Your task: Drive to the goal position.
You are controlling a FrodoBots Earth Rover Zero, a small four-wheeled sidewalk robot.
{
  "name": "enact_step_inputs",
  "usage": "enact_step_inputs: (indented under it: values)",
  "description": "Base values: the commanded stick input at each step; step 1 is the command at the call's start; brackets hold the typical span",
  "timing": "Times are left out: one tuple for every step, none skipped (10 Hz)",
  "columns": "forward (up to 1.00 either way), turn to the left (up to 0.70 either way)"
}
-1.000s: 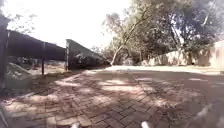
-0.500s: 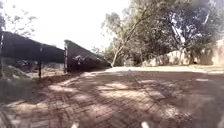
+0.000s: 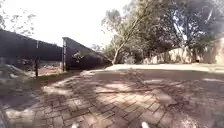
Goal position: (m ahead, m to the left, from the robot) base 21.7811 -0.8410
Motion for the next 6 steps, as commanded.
enact_step_inputs:
  values:
    - [0.69, 0.0]
    - [0.69, 0.0]
    - [0.69, 0.0]
    - [0.69, 0.0]
    - [0.69, 0.0]
    - [0.69, 0.0]
